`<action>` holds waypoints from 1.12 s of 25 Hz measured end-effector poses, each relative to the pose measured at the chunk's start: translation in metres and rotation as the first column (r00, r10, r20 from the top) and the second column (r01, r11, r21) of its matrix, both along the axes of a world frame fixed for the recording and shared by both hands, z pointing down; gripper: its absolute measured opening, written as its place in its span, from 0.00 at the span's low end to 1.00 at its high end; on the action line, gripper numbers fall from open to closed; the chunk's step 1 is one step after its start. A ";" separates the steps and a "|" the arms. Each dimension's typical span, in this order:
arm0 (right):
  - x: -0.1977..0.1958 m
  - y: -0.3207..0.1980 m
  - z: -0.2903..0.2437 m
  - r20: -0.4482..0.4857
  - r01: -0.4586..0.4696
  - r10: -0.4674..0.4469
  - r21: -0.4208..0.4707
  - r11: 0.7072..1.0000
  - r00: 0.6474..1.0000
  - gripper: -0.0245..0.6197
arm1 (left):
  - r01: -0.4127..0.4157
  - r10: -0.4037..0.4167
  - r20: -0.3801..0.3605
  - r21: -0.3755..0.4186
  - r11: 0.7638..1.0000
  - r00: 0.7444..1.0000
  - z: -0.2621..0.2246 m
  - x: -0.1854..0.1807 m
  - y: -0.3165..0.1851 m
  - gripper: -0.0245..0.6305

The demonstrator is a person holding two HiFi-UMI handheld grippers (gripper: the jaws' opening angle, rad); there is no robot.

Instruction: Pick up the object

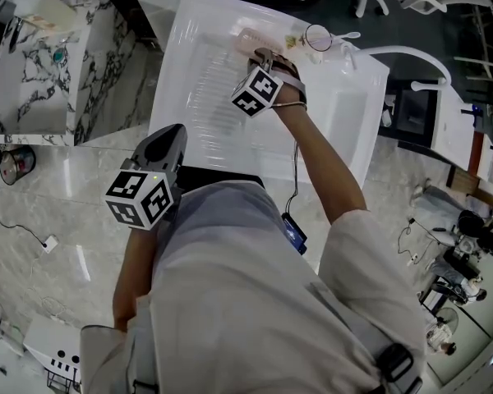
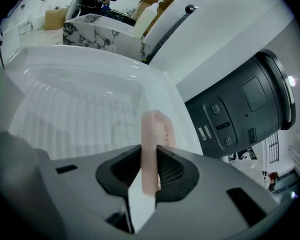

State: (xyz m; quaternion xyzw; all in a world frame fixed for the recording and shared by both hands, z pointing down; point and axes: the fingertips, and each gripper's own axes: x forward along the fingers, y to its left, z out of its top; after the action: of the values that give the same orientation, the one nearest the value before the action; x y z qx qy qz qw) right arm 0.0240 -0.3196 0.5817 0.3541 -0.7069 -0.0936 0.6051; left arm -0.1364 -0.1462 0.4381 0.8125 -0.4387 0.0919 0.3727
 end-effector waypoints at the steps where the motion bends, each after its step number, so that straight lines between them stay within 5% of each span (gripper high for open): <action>1: 0.000 0.002 0.001 0.004 -0.004 0.004 -0.007 1.000 1.000 0.17 | -0.002 0.002 0.001 0.003 1.000 1.000 0.000 0.000 0.000 0.04; 28: 0.002 0.029 -0.011 0.091 -0.103 0.107 -0.052 0.993 0.990 0.17 | -0.018 0.018 -0.006 0.048 0.999 1.000 -0.011 -0.002 0.006 0.04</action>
State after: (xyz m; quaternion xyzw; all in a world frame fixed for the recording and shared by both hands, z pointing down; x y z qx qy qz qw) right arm 0.0261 -0.2906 0.5705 0.3806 -0.7170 -0.0283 0.5834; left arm -0.1389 -0.1401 0.4274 0.8254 -0.4324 0.0819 0.3535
